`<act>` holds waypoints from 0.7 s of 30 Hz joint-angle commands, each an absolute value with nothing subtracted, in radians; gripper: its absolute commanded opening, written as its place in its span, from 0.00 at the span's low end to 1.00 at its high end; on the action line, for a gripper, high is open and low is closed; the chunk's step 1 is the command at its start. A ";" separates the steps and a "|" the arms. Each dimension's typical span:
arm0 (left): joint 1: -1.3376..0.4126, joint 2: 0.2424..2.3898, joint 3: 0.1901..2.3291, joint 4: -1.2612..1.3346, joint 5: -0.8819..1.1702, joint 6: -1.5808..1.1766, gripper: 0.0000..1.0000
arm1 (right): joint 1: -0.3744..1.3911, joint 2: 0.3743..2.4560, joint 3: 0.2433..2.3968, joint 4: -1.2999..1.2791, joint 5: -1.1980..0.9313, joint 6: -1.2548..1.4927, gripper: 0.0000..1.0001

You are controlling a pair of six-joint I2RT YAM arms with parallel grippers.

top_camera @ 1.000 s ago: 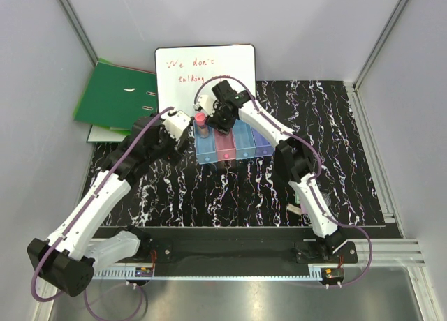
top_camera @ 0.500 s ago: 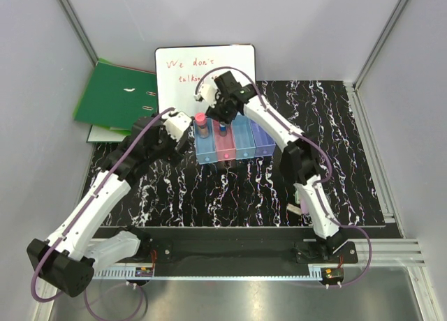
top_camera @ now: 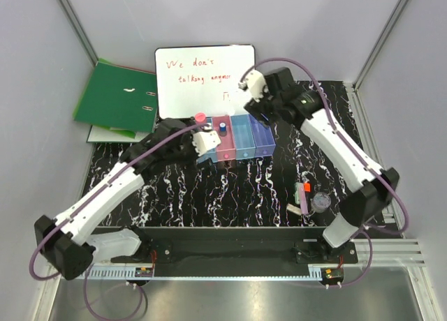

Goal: Sort the stationery into containers
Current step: Pick up the stationery from the corner of the board.

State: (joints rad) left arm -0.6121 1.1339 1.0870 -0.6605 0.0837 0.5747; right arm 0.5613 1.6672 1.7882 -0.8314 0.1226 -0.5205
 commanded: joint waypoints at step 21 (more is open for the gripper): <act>-0.727 1.109 1.201 -0.735 0.038 0.683 0.99 | 0.428 0.905 0.776 -1.075 0.071 -0.851 0.93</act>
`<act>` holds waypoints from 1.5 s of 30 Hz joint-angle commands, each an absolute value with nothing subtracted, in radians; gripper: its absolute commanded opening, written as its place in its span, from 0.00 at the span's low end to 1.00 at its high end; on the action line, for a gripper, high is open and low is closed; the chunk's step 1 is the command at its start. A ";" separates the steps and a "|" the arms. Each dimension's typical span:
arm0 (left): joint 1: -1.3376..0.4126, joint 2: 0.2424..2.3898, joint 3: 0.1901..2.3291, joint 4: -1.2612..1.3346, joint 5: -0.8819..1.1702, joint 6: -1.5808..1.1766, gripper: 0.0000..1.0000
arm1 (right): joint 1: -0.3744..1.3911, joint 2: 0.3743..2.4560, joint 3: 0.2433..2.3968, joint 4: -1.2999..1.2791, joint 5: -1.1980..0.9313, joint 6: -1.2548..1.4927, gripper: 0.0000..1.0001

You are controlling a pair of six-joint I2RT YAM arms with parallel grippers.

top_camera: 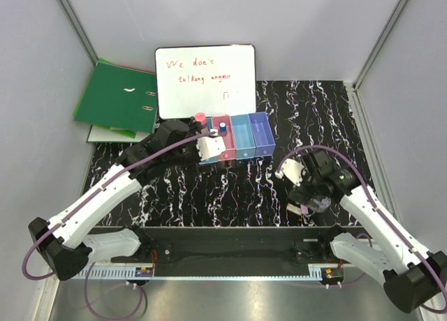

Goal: Sort the stationery into containers
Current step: Pick up the stationery from the corner of the board.

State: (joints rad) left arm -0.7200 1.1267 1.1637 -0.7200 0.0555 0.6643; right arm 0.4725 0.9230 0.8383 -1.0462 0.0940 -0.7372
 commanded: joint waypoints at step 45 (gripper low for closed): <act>-0.741 1.121 1.249 -0.773 0.044 0.669 0.99 | 0.006 1.143 0.644 -0.885 -0.159 -0.989 0.22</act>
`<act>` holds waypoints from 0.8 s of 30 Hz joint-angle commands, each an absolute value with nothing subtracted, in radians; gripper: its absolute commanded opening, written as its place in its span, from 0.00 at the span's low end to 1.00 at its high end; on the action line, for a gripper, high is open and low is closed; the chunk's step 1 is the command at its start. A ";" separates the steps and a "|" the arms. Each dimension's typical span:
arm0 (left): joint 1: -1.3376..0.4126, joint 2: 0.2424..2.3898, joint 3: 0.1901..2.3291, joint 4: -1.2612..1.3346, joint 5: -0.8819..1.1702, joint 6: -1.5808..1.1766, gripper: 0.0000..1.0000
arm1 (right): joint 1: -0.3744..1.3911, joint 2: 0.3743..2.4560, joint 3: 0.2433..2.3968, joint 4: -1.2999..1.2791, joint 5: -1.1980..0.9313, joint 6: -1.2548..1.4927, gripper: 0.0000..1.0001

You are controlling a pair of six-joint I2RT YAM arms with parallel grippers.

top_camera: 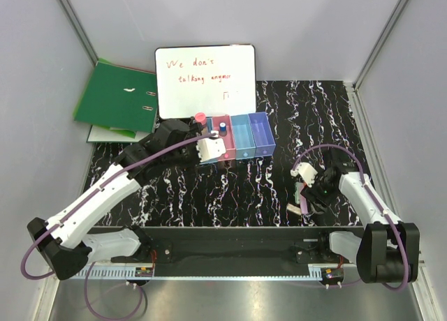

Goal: Sort the stationery into containers
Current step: Pick up the stationery from the corner of the board, then place the stationery in the storage box.

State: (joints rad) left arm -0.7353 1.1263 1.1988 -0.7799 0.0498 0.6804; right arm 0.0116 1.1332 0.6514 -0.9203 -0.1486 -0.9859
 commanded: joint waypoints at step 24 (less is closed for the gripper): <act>-0.568 1.278 1.445 -0.720 0.520 0.217 0.99 | 0.006 1.222 1.402 -1.063 -0.642 -0.392 0.00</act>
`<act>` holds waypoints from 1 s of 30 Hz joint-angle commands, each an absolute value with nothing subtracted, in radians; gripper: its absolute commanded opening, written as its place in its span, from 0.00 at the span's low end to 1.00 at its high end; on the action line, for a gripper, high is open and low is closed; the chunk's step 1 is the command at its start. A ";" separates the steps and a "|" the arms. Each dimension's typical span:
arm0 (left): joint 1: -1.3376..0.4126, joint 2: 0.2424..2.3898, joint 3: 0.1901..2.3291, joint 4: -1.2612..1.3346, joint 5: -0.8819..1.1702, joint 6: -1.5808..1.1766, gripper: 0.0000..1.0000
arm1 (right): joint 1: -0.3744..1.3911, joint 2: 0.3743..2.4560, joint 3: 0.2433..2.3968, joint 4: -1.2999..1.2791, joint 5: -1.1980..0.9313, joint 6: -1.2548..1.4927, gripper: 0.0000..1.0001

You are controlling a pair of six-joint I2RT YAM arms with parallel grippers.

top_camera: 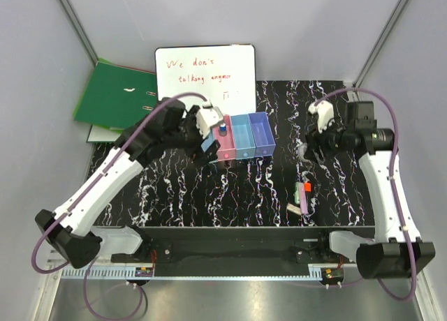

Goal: Sort the stationery into containers
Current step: Place the stationery in the storage box.

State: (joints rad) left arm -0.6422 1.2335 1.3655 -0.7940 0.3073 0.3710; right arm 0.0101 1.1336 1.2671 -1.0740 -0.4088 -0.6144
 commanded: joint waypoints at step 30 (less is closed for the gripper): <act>-0.543 1.580 1.456 0.035 1.034 -0.472 0.97 | 0.229 1.551 1.635 -0.601 -1.347 0.311 0.00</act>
State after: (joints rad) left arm -0.5537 1.5829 1.4425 -0.1837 0.9913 -0.3737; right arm 0.2398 1.6081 1.6535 -0.6365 -1.2774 0.2924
